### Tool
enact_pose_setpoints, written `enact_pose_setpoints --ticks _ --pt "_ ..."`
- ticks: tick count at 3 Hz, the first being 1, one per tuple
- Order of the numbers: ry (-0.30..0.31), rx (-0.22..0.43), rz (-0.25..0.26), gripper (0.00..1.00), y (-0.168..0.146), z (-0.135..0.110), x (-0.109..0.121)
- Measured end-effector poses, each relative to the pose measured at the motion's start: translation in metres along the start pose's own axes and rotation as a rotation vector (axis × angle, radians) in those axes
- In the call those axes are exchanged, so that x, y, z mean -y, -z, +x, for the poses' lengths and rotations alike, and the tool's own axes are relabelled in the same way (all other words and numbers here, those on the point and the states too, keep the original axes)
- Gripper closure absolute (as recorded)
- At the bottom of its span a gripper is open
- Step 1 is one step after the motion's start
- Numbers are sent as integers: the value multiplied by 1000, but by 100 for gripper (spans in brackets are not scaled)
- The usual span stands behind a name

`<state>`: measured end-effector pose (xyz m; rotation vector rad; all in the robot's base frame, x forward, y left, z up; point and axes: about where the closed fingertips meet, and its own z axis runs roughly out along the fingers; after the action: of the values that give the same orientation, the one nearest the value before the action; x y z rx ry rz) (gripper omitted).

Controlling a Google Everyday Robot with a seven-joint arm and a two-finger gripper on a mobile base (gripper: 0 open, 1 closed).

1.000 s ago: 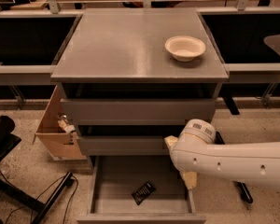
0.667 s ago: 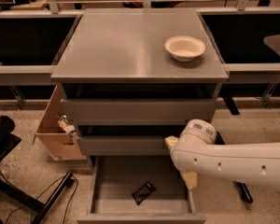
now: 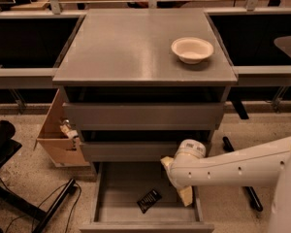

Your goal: Pick rxbar chocolate from bottom drawer and place on counter

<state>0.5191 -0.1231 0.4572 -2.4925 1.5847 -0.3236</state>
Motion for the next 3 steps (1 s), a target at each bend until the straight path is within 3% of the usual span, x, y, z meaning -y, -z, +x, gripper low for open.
enact_pose_setpoints --ticks 1,3 --pt "19 21 0 0 -60 -15 -3" --pt "140 37 69 0 -149 -8 29"
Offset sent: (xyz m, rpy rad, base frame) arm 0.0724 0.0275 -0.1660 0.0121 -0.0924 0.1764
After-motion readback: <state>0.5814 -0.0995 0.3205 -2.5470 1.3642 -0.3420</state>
